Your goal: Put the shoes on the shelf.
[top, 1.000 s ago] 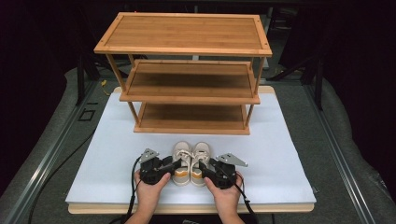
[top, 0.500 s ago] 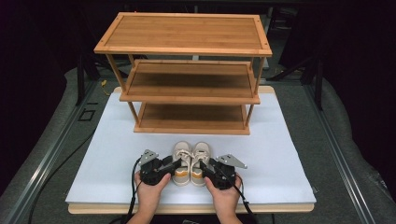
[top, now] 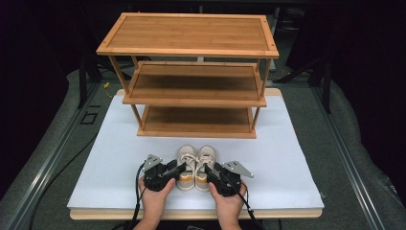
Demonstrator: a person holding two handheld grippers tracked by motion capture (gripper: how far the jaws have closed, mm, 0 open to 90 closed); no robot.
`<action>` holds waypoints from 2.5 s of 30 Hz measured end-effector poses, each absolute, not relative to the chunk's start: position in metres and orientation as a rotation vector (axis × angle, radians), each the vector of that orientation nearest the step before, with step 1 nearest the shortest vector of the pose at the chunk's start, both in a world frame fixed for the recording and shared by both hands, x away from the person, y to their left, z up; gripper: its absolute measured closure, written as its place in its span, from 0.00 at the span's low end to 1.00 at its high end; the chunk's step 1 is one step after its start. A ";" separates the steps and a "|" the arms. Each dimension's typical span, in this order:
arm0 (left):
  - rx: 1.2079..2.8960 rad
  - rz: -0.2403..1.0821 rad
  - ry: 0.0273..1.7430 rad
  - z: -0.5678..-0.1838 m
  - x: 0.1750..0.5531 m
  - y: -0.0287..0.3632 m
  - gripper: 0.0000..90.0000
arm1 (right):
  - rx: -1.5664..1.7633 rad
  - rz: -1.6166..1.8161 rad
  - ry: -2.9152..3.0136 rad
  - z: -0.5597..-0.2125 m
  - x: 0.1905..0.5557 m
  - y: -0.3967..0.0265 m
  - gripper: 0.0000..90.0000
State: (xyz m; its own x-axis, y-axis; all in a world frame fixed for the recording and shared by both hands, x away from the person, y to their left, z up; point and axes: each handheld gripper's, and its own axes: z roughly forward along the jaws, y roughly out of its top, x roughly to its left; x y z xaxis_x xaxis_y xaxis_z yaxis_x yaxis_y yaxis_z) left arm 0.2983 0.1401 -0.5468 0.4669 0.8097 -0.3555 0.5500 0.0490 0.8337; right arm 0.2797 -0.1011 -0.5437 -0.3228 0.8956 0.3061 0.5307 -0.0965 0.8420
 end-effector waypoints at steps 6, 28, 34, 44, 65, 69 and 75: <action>1.616 0.304 1.208 -0.547 0.297 0.139 0.60 | 1.573 1.431 1.821 -0.545 0.280 -0.103 0.63; 1.599 0.308 1.210 -0.540 0.295 0.140 0.60 | 1.576 1.457 1.800 -0.540 0.280 -0.101 0.63; 1.601 0.312 1.206 -0.533 0.296 0.141 0.60 | 1.571 1.466 1.799 -0.535 0.280 -0.101 0.63; 1.594 0.310 1.199 -0.521 0.297 0.143 0.60 | 1.564 1.472 1.776 -0.521 0.281 -0.099 0.63; 1.583 0.329 1.174 -0.484 0.303 0.145 0.60 | 1.530 1.508 1.782 -0.485 0.287 -0.099 0.63; 1.580 0.329 1.168 -0.476 0.305 0.146 0.60 | 1.535 1.500 1.753 -0.479 0.288 -0.098 0.63; 1.580 0.343 1.156 -0.463 0.306 0.145 0.60 | 1.526 1.506 1.751 -0.466 0.289 -0.098 0.63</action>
State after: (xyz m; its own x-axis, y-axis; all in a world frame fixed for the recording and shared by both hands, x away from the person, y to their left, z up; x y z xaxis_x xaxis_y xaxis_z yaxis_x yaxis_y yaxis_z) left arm 0.3061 0.1454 -0.4628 0.4827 0.8074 -0.3394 0.4920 0.0706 0.8677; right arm 0.2889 -0.0985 -0.4660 -0.3444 0.8720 0.3479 0.4748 -0.1579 0.8658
